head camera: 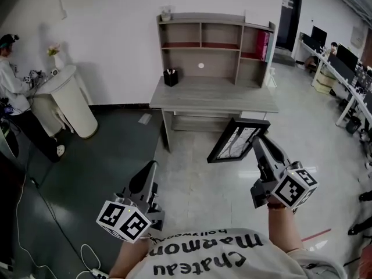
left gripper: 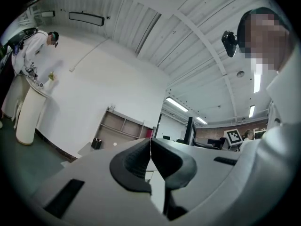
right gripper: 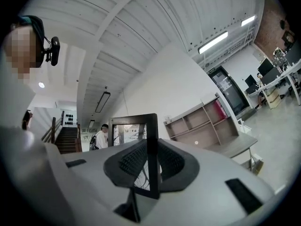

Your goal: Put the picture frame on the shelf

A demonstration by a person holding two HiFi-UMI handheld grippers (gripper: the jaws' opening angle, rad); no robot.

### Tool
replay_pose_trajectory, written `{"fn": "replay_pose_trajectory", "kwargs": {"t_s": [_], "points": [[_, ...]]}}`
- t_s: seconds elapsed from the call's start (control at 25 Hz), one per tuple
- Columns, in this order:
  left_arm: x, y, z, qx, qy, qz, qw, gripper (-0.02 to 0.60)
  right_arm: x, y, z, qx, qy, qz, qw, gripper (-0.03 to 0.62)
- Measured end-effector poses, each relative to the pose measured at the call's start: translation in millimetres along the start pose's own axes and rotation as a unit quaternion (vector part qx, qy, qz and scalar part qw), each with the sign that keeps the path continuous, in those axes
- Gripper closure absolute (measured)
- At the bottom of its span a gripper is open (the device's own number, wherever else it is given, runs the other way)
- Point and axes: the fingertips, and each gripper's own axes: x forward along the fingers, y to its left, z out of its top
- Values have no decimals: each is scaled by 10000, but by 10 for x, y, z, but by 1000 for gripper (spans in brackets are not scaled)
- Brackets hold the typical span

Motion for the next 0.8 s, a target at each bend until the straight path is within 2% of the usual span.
{"fn": "replay_pose_trajectory", "kwargs": {"t_s": [0.24,0.4,0.64,0.8], "points": [[-30,-16,-369,-176,158,433,9988,565,23,-311,-295,246,403,130,9988,520],[-37,-29,-615,-222,428,630,9968,565,62,-455,-510,569,657,164,9961,520],[138,124,-757,-476,508,639,9955,565,290,-597,-729,592,998,128,9932,520],[407,273,-791,-776,418,368,9954,565,505,-769,-820,565,1098,-40,9923,520]]}}
